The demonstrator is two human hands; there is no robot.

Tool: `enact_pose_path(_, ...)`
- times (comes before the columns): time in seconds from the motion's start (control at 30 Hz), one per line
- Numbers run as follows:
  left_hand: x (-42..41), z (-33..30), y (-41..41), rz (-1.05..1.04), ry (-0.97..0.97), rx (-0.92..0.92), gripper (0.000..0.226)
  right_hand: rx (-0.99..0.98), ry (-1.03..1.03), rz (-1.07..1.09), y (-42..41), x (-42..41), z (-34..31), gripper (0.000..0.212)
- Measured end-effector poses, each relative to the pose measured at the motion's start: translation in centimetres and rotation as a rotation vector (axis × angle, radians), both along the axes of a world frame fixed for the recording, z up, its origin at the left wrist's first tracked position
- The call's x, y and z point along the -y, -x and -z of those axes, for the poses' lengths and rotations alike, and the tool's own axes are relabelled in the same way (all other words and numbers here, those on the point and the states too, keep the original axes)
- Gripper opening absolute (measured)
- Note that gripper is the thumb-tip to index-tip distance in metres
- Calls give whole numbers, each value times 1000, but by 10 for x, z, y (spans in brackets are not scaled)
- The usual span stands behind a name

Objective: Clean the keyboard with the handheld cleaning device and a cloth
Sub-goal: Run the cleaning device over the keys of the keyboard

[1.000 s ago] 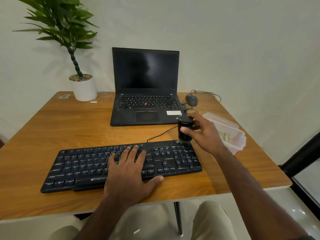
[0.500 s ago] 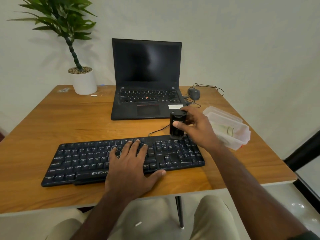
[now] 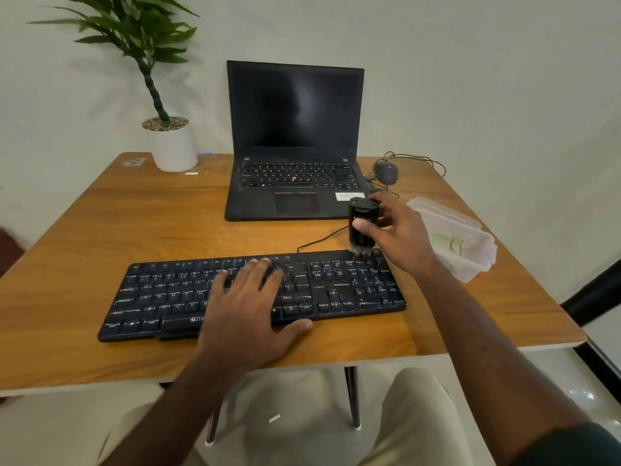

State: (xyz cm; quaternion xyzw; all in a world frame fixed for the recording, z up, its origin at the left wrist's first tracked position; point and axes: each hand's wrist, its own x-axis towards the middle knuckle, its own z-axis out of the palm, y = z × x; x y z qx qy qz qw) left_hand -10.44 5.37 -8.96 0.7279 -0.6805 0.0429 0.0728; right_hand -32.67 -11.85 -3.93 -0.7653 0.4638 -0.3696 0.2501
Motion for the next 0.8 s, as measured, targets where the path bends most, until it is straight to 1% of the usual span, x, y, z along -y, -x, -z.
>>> enact_pose_path(0.07, -9, 0, -22, -16, 37, 26, 108, 58, 3, -5, 0, -1, -1, 39)
enact_pose_path(0.13, -20, 2, -49, -50, 39, 34, 109, 105, -41, -68, -5, -7, 3, 37)
enact_pose_path(0.2, -28, 2, -68, -65, 30, 28, 111, 101, -90, -123, -7, -11, 7, 38)
enact_pose_path(0.27, -32, 3, -75, -50, 24, 28, 109, 78, -81, -93, -4, -6, 8, 40)
enact_pose_path(0.33, -33, 5, -75, -43, 27, 21, 107, 26, -26, -11, 2, 1, 3, 42)
enact_pose_path(0.4, -32, 5, -74, -43, 32, 6, 106, 58, -8, 40, 6, 2, -1, 41)
enact_pose_path(0.47, -33, 5, -74, -48, 36, -7, 106, 103, -12, 2, 1, -4, -1, 38)
enact_pose_path(0.57, -34, 7, -76, -39, 49, -7, 106, 61, -58, -70, -10, -11, 5, 37)
enact_pose_path(0.7, -35, 5, -78, -23, 40, -13, 105, -39, -10, 60, -7, -5, -4, 42)
enact_pose_path(0.8, -35, 8, -80, -18, 28, -17, 106, -1, -7, 66, -6, -10, -5, 40)
